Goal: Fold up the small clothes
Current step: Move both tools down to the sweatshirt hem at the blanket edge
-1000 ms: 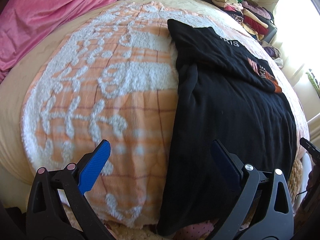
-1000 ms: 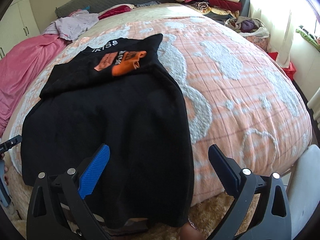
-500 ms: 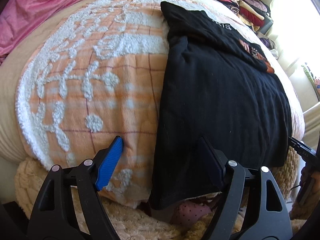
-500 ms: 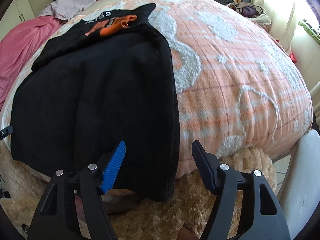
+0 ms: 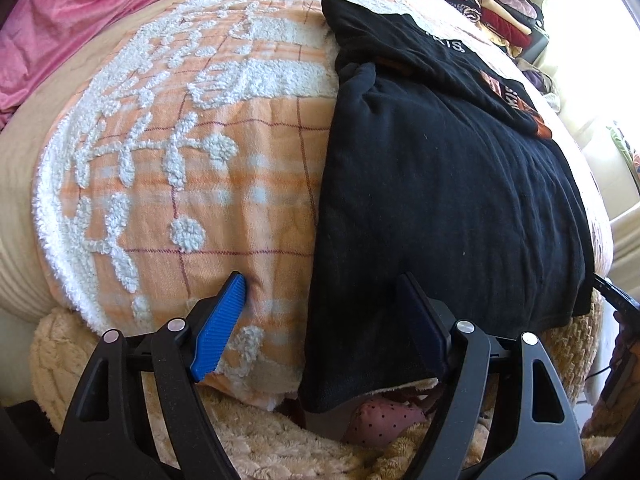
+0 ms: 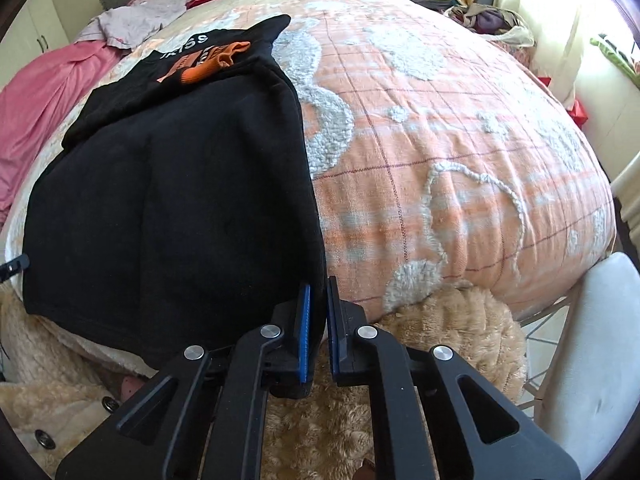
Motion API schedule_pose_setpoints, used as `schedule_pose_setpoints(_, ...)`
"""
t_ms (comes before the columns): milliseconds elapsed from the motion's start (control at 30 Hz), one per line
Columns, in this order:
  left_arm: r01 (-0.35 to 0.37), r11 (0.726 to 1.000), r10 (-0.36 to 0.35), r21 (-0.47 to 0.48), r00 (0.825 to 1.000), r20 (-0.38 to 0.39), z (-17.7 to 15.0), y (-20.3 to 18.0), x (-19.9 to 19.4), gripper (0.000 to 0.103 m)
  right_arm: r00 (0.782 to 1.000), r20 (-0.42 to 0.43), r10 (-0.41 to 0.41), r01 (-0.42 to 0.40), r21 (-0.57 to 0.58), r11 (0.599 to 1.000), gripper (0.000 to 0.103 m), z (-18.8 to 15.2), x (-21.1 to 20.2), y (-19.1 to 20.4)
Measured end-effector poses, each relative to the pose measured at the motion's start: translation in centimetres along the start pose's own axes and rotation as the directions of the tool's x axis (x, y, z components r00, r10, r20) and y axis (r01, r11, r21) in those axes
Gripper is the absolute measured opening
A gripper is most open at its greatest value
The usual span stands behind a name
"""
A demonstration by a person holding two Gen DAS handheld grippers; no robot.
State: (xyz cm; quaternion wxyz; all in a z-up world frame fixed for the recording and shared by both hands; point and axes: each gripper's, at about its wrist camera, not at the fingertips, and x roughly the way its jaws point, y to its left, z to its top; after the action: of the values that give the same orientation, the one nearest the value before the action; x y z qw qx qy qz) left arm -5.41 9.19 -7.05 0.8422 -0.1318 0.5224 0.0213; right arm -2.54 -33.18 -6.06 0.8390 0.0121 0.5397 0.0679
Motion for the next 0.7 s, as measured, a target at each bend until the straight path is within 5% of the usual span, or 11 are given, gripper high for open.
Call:
schedule_pose_setpoints(200,0.010,1.000,-0.010,-0.021,1.000,-0.006,-1.0,-0.2,-0.1,0.069,1.000,-0.023,-0.002,0.003,0.021,1.000,0.025,-0.1,0.8,-0.3)
schedule_pose_setpoints(367,0.018,0.998,-0.019,-0.055,1.000,-0.017,-1.6,0.4,-0.3,0.057,1.000,-0.031,-0.003,0.003,0.009,1.000,0.045,-0.4,0.8,-0.9)
schedule_pose_setpoints(500,0.107,0.990,-0.113,-0.097,0.992,-0.054,-2.4,0.3,-0.4,0.048,0.997,-0.052,0.054,-0.054,-0.004,0.999,0.046,-1.3,1.1,-0.7)
schedule_pose_setpoints(700,0.110,0.989,-0.118,-0.102,0.990,-0.074,-2.7,-0.2,0.5,0.048,0.995,-0.063,0.071,-0.071,-0.011,0.997,0.043,-1.4,1.4,-0.4)
